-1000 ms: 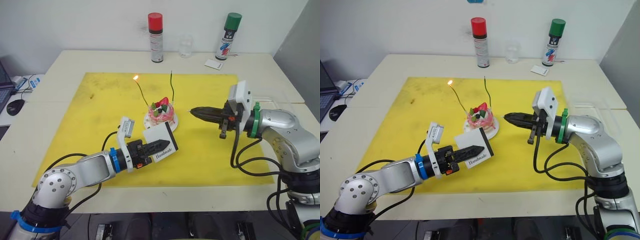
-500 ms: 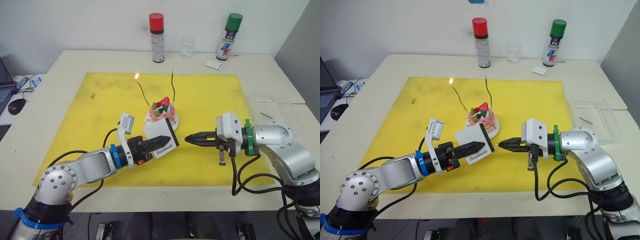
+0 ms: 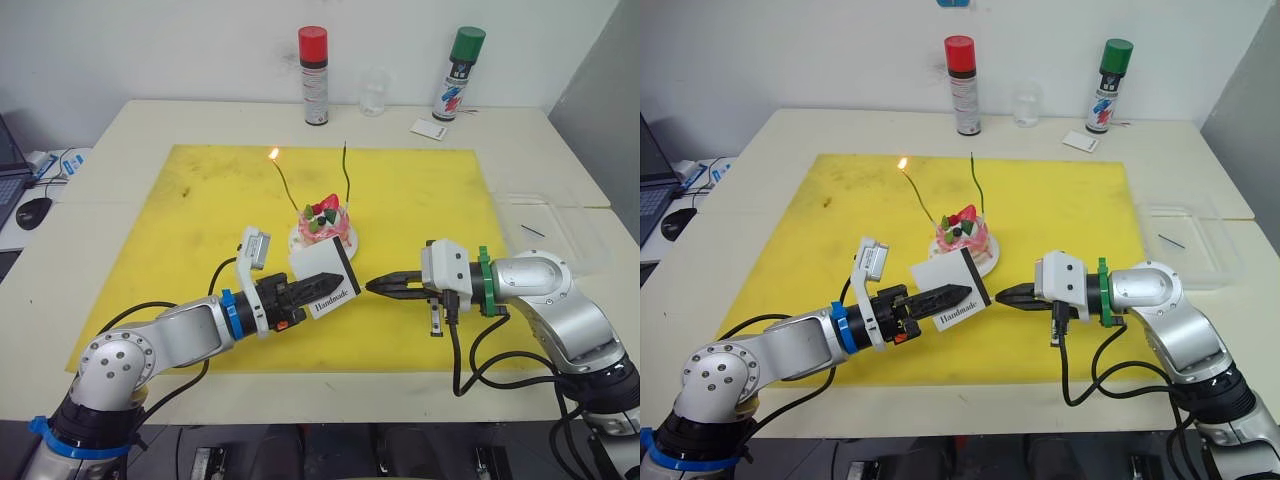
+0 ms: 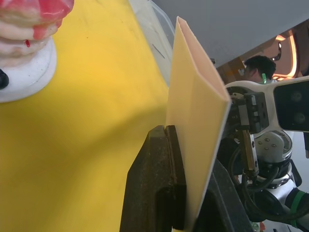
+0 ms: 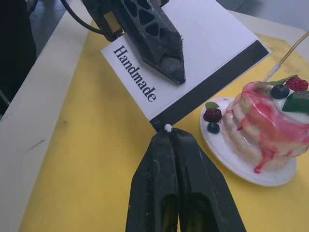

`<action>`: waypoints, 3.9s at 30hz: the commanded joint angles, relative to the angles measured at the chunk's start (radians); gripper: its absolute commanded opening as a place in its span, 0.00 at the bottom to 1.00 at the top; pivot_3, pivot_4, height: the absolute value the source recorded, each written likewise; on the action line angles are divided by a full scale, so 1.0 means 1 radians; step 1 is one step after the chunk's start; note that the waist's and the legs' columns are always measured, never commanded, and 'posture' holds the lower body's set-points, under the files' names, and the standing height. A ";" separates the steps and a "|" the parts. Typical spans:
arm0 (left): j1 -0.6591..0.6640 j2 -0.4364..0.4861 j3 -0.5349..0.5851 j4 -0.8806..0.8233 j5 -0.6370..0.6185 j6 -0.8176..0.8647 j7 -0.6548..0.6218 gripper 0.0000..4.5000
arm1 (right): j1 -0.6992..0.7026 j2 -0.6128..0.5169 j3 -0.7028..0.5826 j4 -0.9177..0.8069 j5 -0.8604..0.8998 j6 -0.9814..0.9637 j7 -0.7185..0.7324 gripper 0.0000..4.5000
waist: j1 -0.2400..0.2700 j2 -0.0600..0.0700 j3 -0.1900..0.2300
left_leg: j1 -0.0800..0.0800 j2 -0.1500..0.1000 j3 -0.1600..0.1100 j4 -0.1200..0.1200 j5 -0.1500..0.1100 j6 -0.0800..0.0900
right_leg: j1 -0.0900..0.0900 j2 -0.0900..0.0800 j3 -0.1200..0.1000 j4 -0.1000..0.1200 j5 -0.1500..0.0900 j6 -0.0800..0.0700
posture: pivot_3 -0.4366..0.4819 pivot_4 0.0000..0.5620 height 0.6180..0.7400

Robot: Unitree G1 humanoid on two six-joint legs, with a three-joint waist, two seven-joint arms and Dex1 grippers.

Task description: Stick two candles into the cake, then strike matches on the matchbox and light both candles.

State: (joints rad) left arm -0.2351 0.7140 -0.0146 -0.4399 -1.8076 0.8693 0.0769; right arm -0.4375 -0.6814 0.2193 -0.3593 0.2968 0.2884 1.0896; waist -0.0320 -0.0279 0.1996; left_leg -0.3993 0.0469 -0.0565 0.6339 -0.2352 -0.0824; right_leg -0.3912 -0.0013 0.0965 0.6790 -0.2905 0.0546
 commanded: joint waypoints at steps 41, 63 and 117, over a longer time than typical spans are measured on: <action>0.055 0.204 0.117 -0.049 -0.142 0.086 -0.113 0.00 | -0.014 -0.156 0.014 0.031 -0.078 -0.096 0.156 0.01 | -0.006 0.000 0.000 | 0.001 0.000 0.001 0.003 0.000 0.000 | 0.001 0.000 0.001 0.000 0.000 0.000 | 0.48 0.27 1.00; 0.292 0.180 0.182 -0.076 0.005 0.058 -0.168 0.00 | -0.084 -0.035 -0.130 0.118 0.064 0.263 -0.040 0.01 | 0.000 0.000 0.000 | -0.001 0.000 0.000 0.007 0.000 0.000 | 0.002 0.000 0.001 0.001 0.001 0.001 | 0.48 0.27 1.00; 0.461 0.224 0.316 -0.175 -0.101 -0.006 -0.107 0.00 | 0.111 0.313 0.141 0.132 -0.192 0.213 -0.425 0.16 | -0.001 0.000 0.000 | 0.000 0.001 0.002 0.005 0.000 0.000 | 0.000 0.000 0.002 0.001 -0.003 0.004 | 0.48 0.27 1.00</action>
State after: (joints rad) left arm 0.2247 0.9387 0.2945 -0.5864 -1.8846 0.8809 -0.0310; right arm -0.3329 -0.3535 0.3726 -0.2266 0.1095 0.4983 0.6561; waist -0.0325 -0.0282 0.1995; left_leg -0.3997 0.0475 -0.0549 0.6391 -0.2357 -0.0826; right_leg -0.3914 -0.0011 0.0982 0.6797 -0.2936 0.0589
